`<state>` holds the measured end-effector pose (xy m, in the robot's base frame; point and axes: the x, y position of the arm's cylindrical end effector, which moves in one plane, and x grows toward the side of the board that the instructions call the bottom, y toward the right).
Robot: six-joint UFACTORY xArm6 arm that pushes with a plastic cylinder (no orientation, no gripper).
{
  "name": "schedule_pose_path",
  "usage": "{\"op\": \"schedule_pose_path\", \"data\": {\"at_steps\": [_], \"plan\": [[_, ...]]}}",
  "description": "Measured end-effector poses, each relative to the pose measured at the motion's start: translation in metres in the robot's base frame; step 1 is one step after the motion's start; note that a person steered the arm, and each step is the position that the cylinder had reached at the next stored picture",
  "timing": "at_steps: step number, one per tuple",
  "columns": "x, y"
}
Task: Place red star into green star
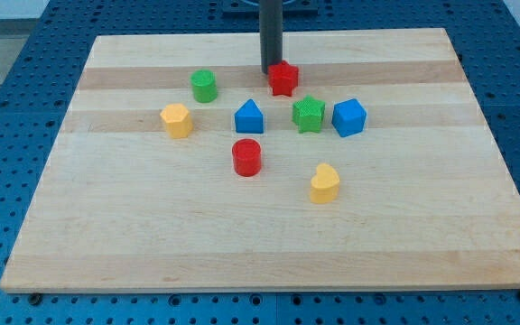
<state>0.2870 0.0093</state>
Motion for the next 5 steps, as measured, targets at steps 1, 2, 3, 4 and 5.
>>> {"op": "schedule_pose_path", "data": {"at_steps": [1,2,3,4,5], "plan": [[0.0,0.025],[0.002,0.034],[0.017,0.032],[0.03,0.027],[0.042,0.027]]}}
